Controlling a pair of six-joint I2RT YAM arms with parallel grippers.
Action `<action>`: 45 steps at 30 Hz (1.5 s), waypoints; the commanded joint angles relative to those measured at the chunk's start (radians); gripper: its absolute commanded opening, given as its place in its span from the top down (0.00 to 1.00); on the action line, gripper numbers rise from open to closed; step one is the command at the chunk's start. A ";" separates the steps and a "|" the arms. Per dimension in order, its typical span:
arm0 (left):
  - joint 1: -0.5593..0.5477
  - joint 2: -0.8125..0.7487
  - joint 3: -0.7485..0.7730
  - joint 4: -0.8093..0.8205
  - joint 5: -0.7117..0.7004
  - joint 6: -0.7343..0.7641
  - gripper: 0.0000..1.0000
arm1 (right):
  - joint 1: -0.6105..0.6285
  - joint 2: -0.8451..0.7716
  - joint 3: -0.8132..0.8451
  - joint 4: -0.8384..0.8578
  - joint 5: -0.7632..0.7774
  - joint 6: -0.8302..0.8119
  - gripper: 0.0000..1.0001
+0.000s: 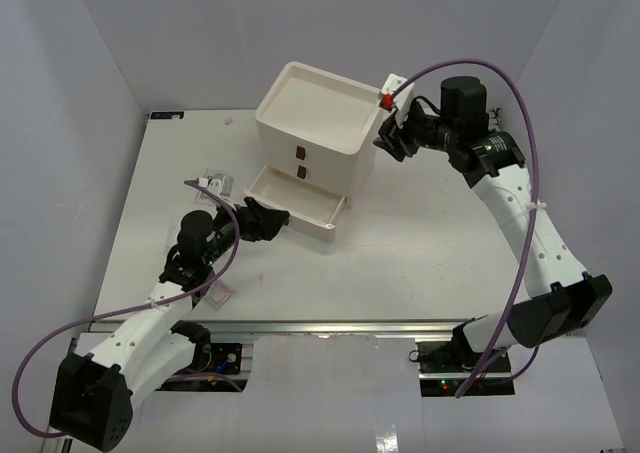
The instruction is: Organize the makeup
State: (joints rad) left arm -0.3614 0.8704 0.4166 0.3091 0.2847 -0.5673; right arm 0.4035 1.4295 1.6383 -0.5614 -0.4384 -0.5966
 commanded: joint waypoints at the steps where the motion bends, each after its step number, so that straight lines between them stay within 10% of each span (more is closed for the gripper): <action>1: 0.004 -0.051 0.100 -0.183 -0.016 0.020 0.02 | -0.124 -0.076 -0.126 0.060 -0.075 0.026 0.44; 10: 0.004 -0.037 0.253 -0.531 -0.127 -0.039 0.02 | -0.291 -0.164 -0.369 0.100 -0.233 0.041 0.38; 21: 0.006 0.125 0.408 -1.274 -0.613 -0.603 0.02 | -0.311 -0.279 -0.664 0.231 -0.407 0.118 0.32; 45: 0.196 0.248 0.197 -1.237 -0.457 -0.497 0.02 | -0.347 -0.397 -0.793 0.261 -0.477 0.123 0.21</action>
State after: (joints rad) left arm -0.1973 1.0956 0.6330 -1.0225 -0.2213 -1.1229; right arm 0.0639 1.0495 0.8640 -0.3323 -0.8823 -0.4714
